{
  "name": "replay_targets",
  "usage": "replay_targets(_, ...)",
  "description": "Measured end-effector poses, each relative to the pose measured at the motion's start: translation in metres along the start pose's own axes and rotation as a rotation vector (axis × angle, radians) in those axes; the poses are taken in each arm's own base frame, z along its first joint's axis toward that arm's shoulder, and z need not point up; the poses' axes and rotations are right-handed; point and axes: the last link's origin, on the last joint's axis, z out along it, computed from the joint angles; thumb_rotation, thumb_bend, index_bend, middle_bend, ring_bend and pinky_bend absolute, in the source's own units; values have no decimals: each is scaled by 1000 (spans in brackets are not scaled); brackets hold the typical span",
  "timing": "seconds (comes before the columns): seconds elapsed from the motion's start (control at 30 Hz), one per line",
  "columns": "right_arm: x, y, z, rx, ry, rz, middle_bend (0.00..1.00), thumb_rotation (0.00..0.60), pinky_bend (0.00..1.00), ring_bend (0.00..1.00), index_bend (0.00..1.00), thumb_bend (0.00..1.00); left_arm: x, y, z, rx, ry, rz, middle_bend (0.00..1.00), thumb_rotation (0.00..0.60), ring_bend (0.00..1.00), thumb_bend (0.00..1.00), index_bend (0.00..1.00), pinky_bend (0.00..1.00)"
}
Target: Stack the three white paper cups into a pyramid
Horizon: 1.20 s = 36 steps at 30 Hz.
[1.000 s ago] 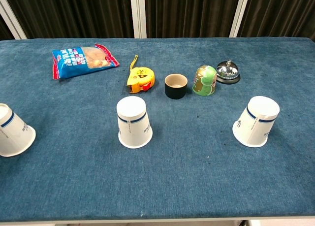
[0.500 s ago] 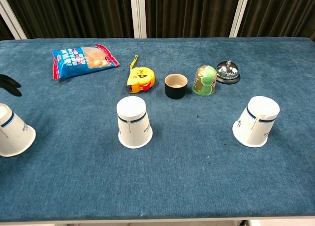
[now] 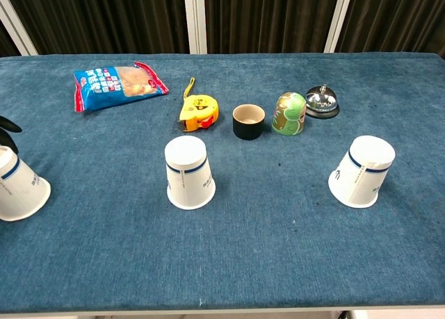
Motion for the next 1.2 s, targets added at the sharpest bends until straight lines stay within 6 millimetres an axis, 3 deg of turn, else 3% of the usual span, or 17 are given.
replay_targets(0.27, 0, 2, -2, -7, 2, 5, 0, 600, 12, 0, 0, 415, 7, 10, 9, -45, 39, -43, 137, 591, 3, 353, 407, 12)
replay_targets(0.83, 0, 10, -7, -25, 1, 13, 0, 600, 12, 0, 0, 415, 16, 91, 59, -244, 11, 53, 137, 572, 3, 345, 407, 12)
replay_targets(1.2, -1, 14, -11, -38, 2, 19, 0, 600, 12, 0, 0, 415, 12, 119, 75, -273, -4, 120, 137, 564, 3, 337, 393, 13)
